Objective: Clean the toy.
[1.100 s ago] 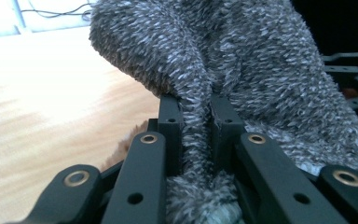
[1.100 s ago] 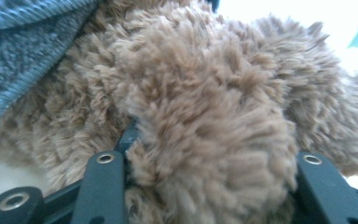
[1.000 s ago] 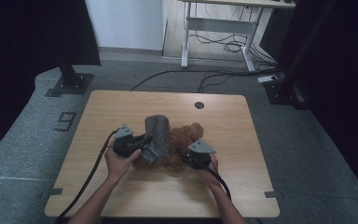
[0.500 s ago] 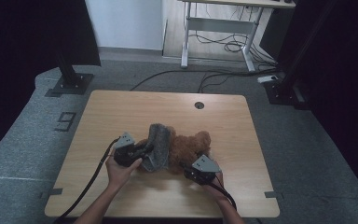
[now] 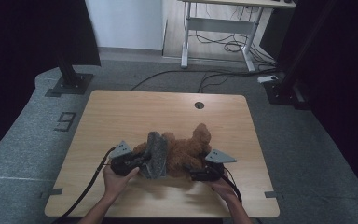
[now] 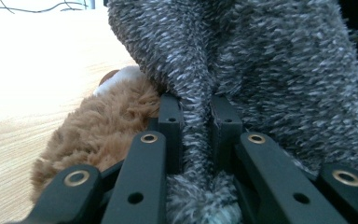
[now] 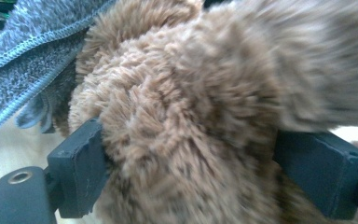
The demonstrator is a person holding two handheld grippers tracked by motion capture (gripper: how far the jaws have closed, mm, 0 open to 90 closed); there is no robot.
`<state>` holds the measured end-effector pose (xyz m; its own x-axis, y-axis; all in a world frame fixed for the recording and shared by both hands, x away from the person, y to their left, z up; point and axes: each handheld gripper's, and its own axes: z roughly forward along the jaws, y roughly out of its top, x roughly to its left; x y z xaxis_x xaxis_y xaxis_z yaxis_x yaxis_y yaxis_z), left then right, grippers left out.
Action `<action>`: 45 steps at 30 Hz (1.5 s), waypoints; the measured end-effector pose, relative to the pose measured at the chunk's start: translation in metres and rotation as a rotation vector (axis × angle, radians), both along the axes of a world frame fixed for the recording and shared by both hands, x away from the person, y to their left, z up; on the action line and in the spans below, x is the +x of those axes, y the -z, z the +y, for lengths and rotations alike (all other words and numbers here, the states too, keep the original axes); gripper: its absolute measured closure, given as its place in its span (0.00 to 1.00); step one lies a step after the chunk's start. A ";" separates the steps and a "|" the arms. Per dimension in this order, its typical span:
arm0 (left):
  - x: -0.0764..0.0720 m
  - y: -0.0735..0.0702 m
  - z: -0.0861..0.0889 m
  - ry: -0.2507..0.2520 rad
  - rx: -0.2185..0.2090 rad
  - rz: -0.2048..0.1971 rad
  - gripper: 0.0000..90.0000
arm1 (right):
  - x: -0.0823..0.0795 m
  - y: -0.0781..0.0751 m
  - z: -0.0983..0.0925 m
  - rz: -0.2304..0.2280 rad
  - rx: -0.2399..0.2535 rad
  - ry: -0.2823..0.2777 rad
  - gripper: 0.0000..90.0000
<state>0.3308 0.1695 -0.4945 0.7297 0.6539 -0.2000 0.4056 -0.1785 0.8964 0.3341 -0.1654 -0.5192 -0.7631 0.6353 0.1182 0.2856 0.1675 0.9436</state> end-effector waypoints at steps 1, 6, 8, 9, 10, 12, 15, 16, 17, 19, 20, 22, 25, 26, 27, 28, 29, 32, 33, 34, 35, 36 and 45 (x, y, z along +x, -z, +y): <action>0.001 -0.003 0.001 -0.006 -0.010 0.007 0.87 | 0.002 0.005 0.008 0.002 -0.041 -0.003 0.28; 0.005 -0.025 -0.006 0.002 -0.024 0.010 0.87 | -0.003 0.007 0.015 -0.034 -0.092 0.049 0.42; 0.008 -0.041 -0.024 0.028 -0.022 -0.011 0.87 | -0.008 0.008 0.019 -0.070 -0.111 0.078 0.44; 0.010 -0.054 -0.042 0.054 -0.017 -0.034 0.87 | -0.014 0.009 0.027 -0.118 -0.147 0.087 0.45; 0.010 -0.054 -0.042 0.054 -0.017 -0.034 0.86 | -0.014 0.009 0.027 -0.118 -0.147 0.087 0.45; 0.015 -0.068 -0.063 0.073 -0.004 -0.058 0.86 | -0.019 0.008 0.033 -0.153 -0.183 0.101 0.45; 0.030 -0.080 -0.099 0.094 0.030 -0.043 0.86 | -0.023 0.009 0.038 -0.196 -0.213 0.111 0.46; 0.034 -0.080 -0.110 0.098 0.045 -0.032 0.86 | -0.023 0.010 0.038 -0.203 -0.218 0.116 0.47; 0.042 -0.074 -0.127 0.109 0.086 0.008 0.86 | -0.024 0.011 0.038 -0.213 -0.230 0.131 0.48; 0.046 -0.062 -0.138 0.105 0.150 0.037 0.86 | -0.025 0.012 0.039 -0.220 -0.243 0.144 0.50; 0.046 -0.062 -0.138 0.105 0.150 0.037 0.86 | -0.025 0.012 0.039 -0.220 -0.243 0.144 0.50; 0.048 -0.050 -0.138 0.103 0.171 0.052 0.86 | -0.026 0.014 0.040 -0.216 -0.262 0.156 0.51; 0.042 -0.051 -0.130 0.085 0.203 0.020 0.86 | -0.026 0.017 0.038 -0.204 -0.259 0.158 0.52; 0.042 -0.051 -0.130 0.085 0.203 0.020 0.86 | -0.026 0.017 0.038 -0.204 -0.259 0.158 0.52; 0.039 -0.054 -0.122 0.078 0.217 0.013 0.86 | -0.026 0.017 0.038 -0.200 -0.254 0.164 0.52; 0.039 -0.054 -0.122 0.078 0.217 0.013 0.86 | -0.026 0.017 0.038 -0.200 -0.254 0.164 0.52; 0.037 -0.056 -0.111 0.069 0.224 0.008 0.86 | -0.025 0.017 0.038 -0.196 -0.250 0.170 0.52; 0.032 -0.055 -0.089 0.037 0.234 0.005 0.86 | -0.025 0.016 0.037 -0.195 -0.247 0.181 0.53; 0.032 -0.055 -0.089 0.037 0.234 0.005 0.86 | -0.025 0.016 0.036 -0.193 -0.246 0.180 0.53; 0.031 -0.053 -0.077 0.022 0.235 0.011 0.86 | -0.025 0.016 0.036 -0.193 -0.245 0.179 0.53; 0.031 -0.051 -0.067 0.012 0.235 0.017 0.86 | -0.025 0.016 0.036 -0.193 -0.245 0.179 0.53; 0.030 -0.049 -0.054 0.007 0.211 0.034 0.86 | -0.025 0.016 0.035 -0.193 -0.243 0.179 0.53; 0.013 -0.053 -0.009 -0.038 0.159 0.001 0.86 | -0.026 0.015 0.038 -0.198 -0.246 0.189 0.54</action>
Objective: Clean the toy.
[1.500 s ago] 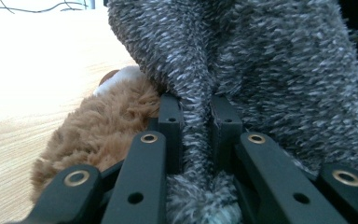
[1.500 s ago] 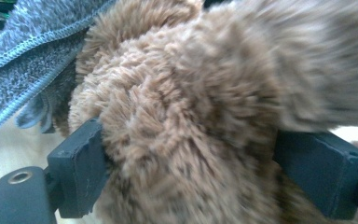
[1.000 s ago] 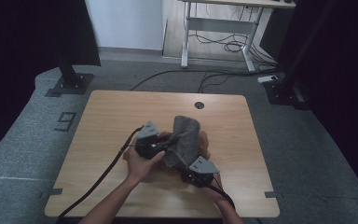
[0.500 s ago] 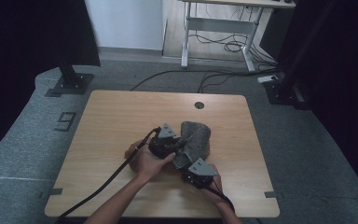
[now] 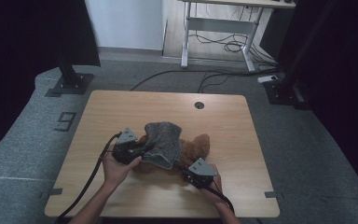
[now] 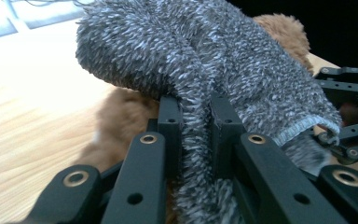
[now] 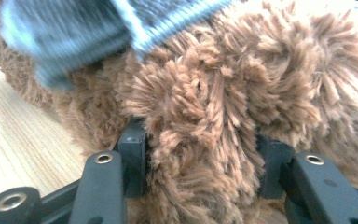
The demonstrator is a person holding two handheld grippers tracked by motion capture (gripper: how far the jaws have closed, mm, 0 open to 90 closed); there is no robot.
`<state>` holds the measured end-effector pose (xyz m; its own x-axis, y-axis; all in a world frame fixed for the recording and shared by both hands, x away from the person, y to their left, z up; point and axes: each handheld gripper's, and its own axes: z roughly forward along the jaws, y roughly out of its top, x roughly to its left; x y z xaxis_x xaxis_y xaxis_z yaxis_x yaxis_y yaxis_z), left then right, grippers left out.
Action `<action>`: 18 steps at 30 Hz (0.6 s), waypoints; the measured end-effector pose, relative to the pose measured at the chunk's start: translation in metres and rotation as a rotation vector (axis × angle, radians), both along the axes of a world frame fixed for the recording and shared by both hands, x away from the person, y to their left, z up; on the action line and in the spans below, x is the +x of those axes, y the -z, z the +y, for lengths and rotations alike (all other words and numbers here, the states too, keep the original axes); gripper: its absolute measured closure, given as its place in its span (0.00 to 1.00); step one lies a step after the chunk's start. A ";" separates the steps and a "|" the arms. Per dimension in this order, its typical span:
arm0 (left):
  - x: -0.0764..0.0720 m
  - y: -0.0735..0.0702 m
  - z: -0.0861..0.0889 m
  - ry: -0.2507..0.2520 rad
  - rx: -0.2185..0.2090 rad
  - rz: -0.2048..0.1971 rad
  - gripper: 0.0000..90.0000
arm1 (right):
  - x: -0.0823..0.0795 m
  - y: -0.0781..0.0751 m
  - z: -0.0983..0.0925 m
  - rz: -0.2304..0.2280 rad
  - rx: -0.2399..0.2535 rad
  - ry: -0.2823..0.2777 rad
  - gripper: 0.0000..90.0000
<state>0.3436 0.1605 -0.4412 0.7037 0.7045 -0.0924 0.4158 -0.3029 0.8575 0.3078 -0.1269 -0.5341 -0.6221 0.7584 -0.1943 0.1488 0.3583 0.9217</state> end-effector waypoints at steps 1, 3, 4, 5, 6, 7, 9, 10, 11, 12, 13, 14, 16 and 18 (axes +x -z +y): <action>-0.001 0.000 0.003 -0.006 0.000 -0.003 0.87 | 0.000 0.000 0.000 0.002 0.001 -0.001 0.54; -0.001 0.000 0.007 -0.013 -0.003 -0.003 0.86 | 0.001 0.000 -0.001 0.005 0.003 -0.003 0.54; -0.002 0.001 0.012 -0.023 -0.004 -0.004 0.86 | 0.001 0.000 -0.002 0.006 0.003 -0.003 0.54; -0.003 0.002 0.017 -0.030 -0.006 -0.001 0.86 | 0.001 0.000 -0.002 0.006 0.003 -0.003 0.54; -0.004 0.007 0.026 -0.053 -0.009 0.001 0.86 | 0.001 0.000 -0.002 0.007 0.006 -0.003 0.55; -0.004 0.007 0.026 -0.053 -0.009 0.001 0.86 | 0.001 0.000 -0.002 0.008 0.006 -0.003 0.55; -0.005 0.017 0.038 -0.081 -0.014 0.021 0.86 | 0.001 0.001 -0.002 0.009 0.007 -0.001 0.55; -0.004 0.024 0.045 -0.090 -0.027 0.042 0.86 | 0.001 0.001 -0.002 0.011 0.011 -0.001 0.55; -0.003 0.029 0.051 -0.095 -0.046 0.060 0.86 | 0.001 0.001 -0.002 0.010 0.011 -0.004 0.55; -0.003 0.033 0.055 -0.101 -0.058 0.072 0.86 | 0.000 0.001 -0.002 0.004 0.004 -0.008 0.55; -0.003 0.036 0.062 -0.118 -0.055 0.072 0.86 | 0.000 0.001 -0.001 0.002 0.002 -0.008 0.55; -0.003 0.036 0.062 -0.118 -0.055 0.072 0.86 | 0.000 0.001 -0.001 0.002 0.002 -0.008 0.55; -0.002 0.040 0.070 -0.145 -0.039 0.078 0.86 | 0.000 0.001 -0.002 0.006 0.004 -0.006 0.55; 0.000 0.044 0.076 -0.163 -0.027 0.092 0.86 | 0.000 0.001 -0.002 0.007 0.005 -0.005 0.55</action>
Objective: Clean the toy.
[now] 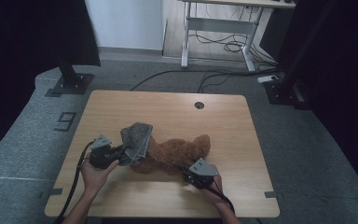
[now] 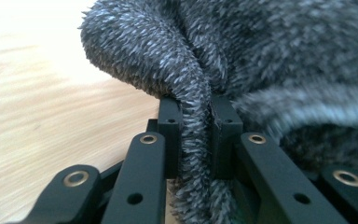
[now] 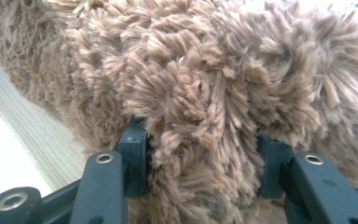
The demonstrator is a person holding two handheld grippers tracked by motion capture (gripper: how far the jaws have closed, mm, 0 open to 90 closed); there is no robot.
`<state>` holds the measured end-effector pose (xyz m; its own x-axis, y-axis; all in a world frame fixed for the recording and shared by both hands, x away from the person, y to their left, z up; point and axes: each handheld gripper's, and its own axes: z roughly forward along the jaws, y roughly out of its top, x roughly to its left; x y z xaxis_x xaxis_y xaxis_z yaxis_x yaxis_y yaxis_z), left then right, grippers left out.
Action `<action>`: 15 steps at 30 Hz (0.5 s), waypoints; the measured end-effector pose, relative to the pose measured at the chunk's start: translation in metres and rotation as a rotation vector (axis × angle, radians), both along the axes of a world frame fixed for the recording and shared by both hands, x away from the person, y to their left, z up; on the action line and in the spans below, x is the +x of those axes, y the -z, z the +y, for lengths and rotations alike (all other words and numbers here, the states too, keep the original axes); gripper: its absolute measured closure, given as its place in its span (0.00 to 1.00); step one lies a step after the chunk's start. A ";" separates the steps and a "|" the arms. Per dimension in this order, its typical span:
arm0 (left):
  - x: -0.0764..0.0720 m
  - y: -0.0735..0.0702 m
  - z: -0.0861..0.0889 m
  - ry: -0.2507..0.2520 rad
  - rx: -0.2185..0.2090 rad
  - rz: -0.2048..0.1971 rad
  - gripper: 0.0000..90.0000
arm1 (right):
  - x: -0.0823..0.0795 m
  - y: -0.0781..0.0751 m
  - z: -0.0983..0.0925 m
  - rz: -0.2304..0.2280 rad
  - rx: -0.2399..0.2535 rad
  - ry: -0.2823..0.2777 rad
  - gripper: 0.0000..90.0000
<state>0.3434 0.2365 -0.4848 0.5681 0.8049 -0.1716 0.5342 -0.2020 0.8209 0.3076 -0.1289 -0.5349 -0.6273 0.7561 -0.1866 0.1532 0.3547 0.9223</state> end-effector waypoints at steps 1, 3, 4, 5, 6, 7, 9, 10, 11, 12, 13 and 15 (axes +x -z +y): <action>0.001 0.003 0.005 -0.015 0.007 0.014 0.86 | 0.000 0.000 0.000 0.002 0.001 0.001 0.55; 0.002 0.007 0.009 -0.013 -0.023 0.024 0.86 | 0.001 0.001 -0.001 0.006 0.008 0.004 0.55; 0.001 0.006 0.008 -0.002 -0.042 0.012 0.87 | 0.001 0.000 -0.001 0.007 0.004 0.004 0.55; -0.001 0.003 0.006 0.013 -0.065 -0.002 0.87 | 0.001 0.000 -0.001 0.007 0.004 0.004 0.55; -0.002 -0.002 0.001 0.032 -0.085 -0.018 0.87 | 0.002 0.001 -0.001 0.008 0.003 0.006 0.55; -0.004 -0.008 -0.005 0.047 -0.090 -0.040 0.87 | 0.002 0.001 -0.001 0.008 0.003 0.006 0.55; -0.004 -0.025 -0.029 0.110 -0.110 -0.076 0.87 | 0.002 0.001 -0.002 0.010 0.003 0.008 0.55; -0.002 -0.031 -0.043 0.148 -0.112 -0.076 0.87 | 0.002 0.001 -0.001 0.009 0.002 0.008 0.55; -0.002 -0.031 -0.043 0.148 -0.112 -0.076 0.87 | 0.002 0.001 -0.001 0.009 0.002 0.008 0.55; 0.000 -0.035 -0.056 0.168 -0.094 -0.081 0.87 | 0.001 0.001 0.000 0.004 -0.003 0.007 0.55; 0.003 -0.037 -0.069 0.188 -0.080 -0.081 0.87 | 0.001 0.001 0.000 0.004 -0.003 0.007 0.55; 0.008 -0.041 -0.091 0.218 -0.066 -0.078 0.87 | 0.001 0.001 -0.001 0.006 -0.002 0.006 0.55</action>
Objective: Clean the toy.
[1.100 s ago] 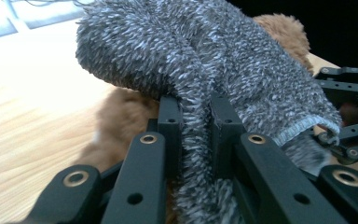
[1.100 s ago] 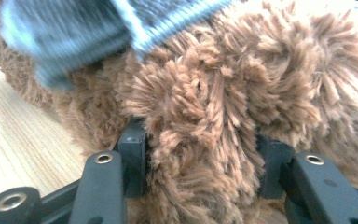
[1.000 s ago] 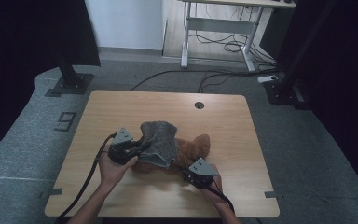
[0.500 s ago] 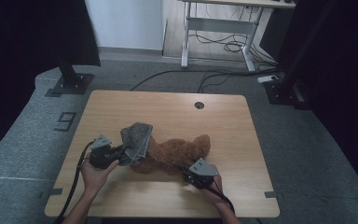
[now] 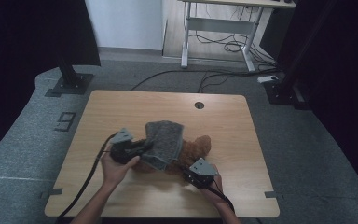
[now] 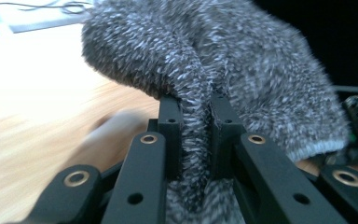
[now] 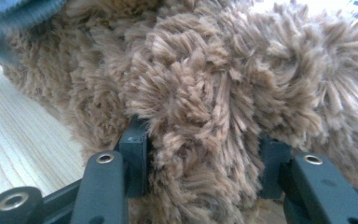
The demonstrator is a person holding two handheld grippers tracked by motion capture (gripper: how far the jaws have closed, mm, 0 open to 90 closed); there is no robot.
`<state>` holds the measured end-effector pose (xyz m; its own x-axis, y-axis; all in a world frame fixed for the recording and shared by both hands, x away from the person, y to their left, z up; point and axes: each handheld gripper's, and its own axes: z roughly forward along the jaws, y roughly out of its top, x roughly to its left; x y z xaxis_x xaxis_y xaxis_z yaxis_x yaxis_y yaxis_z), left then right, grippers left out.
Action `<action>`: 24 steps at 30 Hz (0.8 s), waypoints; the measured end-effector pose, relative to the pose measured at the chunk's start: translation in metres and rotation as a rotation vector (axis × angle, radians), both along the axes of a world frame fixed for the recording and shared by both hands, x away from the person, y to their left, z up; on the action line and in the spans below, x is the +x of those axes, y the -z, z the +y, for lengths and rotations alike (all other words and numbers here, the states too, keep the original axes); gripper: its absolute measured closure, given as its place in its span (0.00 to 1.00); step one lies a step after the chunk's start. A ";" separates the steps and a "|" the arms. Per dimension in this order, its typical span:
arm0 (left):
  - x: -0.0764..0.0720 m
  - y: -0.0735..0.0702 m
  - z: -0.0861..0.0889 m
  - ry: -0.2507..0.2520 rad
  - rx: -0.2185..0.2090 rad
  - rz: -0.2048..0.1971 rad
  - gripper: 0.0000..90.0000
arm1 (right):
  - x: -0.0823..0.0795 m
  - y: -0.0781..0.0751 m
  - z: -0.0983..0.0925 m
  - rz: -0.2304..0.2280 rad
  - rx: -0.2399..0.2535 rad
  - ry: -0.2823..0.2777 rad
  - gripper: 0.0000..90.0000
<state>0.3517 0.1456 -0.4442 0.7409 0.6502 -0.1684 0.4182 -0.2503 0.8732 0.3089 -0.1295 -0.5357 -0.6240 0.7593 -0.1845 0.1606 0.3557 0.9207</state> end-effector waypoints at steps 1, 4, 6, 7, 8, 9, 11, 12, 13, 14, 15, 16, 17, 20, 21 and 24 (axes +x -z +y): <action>0.004 -0.002 -0.014 0.018 0.008 -0.002 0.87 | 0.000 0.000 0.000 0.000 0.000 -0.001 0.55; 0.009 -0.011 -0.043 0.055 0.004 -0.019 0.87 | 0.000 0.000 -0.001 0.007 -0.002 -0.001 0.55; 0.012 -0.017 -0.057 0.077 -0.023 -0.024 0.87 | 0.001 0.001 -0.003 0.016 0.004 0.002 0.55; 0.017 -0.022 -0.069 0.097 -0.037 -0.018 0.86 | 0.002 0.001 -0.003 0.024 0.015 0.002 0.55; 0.017 -0.022 -0.069 0.097 -0.037 -0.018 0.86 | 0.002 0.001 -0.003 0.024 0.015 0.002 0.55; 0.021 -0.023 -0.080 0.108 -0.026 -0.009 0.86 | 0.001 0.000 -0.001 0.016 0.004 0.001 0.55; 0.026 -0.020 -0.089 0.116 -0.003 0.005 0.86 | 0.000 0.000 -0.001 0.013 0.001 0.002 0.55; 0.028 -0.018 -0.093 0.120 0.001 0.016 0.86 | 0.000 0.000 -0.001 0.018 0.003 0.002 0.55; 0.029 -0.017 -0.096 0.124 0.009 0.022 0.86 | 0.000 0.000 -0.001 0.021 0.004 0.002 0.55; 0.029 -0.017 -0.096 0.124 0.009 0.022 0.86 | 0.000 0.000 -0.001 0.021 0.004 0.002 0.55; 0.032 -0.014 -0.101 0.131 0.014 0.037 0.86 | 0.001 0.000 -0.001 0.021 0.003 0.001 0.55; 0.032 -0.014 -0.101 0.131 0.014 0.037 0.86 | 0.001 0.000 -0.001 0.021 0.003 0.001 0.55; 0.032 -0.012 -0.104 0.135 0.021 0.040 0.86 | 0.001 0.000 -0.001 0.020 0.002 0.001 0.55; 0.031 -0.013 -0.106 0.146 0.006 0.042 0.86 | 0.000 0.001 0.000 0.016 -0.004 0.001 0.55; 0.031 -0.013 -0.106 0.146 0.006 0.042 0.86 | 0.000 0.001 0.000 0.016 -0.004 0.001 0.55; 0.023 -0.021 -0.106 0.170 -0.020 0.012 0.86 | 0.000 0.000 0.000 0.008 -0.011 -0.002 0.55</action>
<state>0.3745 0.0391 -0.4237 0.8378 0.5120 -0.1896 0.3817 -0.3009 0.8739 0.3093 -0.1295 -0.5358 -0.6272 0.7558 -0.1879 0.1671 0.3662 0.9154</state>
